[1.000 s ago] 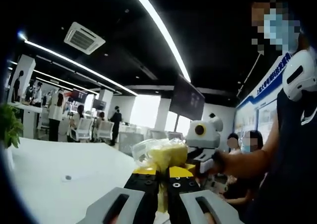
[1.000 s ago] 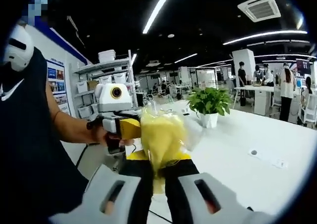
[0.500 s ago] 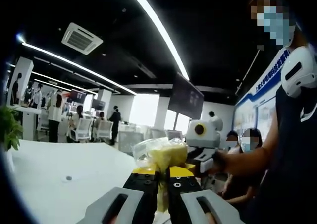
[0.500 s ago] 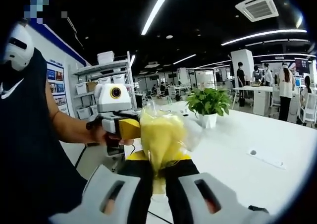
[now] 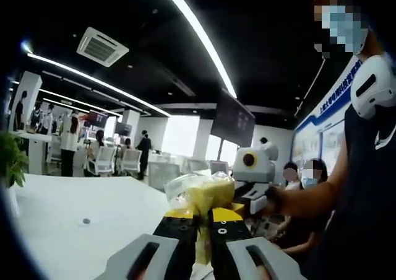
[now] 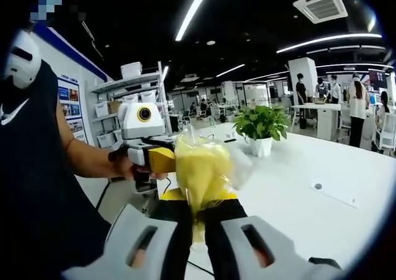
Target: Compare the silicone blocks by pressing each to a similar depth, holding the contact briefly, and releasing to observe deformation and rebound differences across the visible hardness samples.
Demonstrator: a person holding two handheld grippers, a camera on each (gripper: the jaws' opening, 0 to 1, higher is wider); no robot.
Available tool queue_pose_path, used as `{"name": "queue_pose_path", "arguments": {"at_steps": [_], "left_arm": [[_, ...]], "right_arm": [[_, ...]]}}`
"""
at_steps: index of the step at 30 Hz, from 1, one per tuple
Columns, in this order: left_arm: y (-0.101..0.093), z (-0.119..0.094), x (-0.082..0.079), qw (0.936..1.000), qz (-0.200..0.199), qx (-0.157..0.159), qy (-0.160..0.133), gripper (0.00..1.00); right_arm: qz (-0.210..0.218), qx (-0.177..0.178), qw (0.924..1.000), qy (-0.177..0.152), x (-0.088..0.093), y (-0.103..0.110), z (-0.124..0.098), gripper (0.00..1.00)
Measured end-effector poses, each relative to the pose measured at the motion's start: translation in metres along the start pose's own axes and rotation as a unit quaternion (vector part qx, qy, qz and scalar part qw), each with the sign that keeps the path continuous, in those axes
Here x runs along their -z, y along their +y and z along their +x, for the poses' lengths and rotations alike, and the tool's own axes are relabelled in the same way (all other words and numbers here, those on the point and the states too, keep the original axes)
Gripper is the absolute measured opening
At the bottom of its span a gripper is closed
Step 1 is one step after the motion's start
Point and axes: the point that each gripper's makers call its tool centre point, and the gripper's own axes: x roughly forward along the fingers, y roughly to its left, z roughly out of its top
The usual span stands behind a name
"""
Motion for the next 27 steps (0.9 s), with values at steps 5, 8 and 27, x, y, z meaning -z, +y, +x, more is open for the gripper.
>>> {"name": "queue_pose_path", "arguments": {"at_steps": [5, 8, 27], "left_arm": [[0.0, -0.0013, 0.0004, 1.0, -0.006, 0.002, 0.0, 0.05], [0.0003, -0.0017, 0.0007, 1.0, -0.004, 0.001, 0.002, 0.05], [0.0001, -0.0024, 0.0038, 1.0, 0.001, -0.001, 0.005, 0.06]], "right_arm": [[0.002, -0.004, 1.0, 0.006, 0.0006, 0.0016, -0.0002, 0.0], [0.001, -0.003, 1.0, 0.008, 0.0016, 0.0014, 0.0002, 0.0], [-0.004, -0.007, 0.9999, 0.013, 0.0054, 0.0027, -0.001, 0.0]]}}
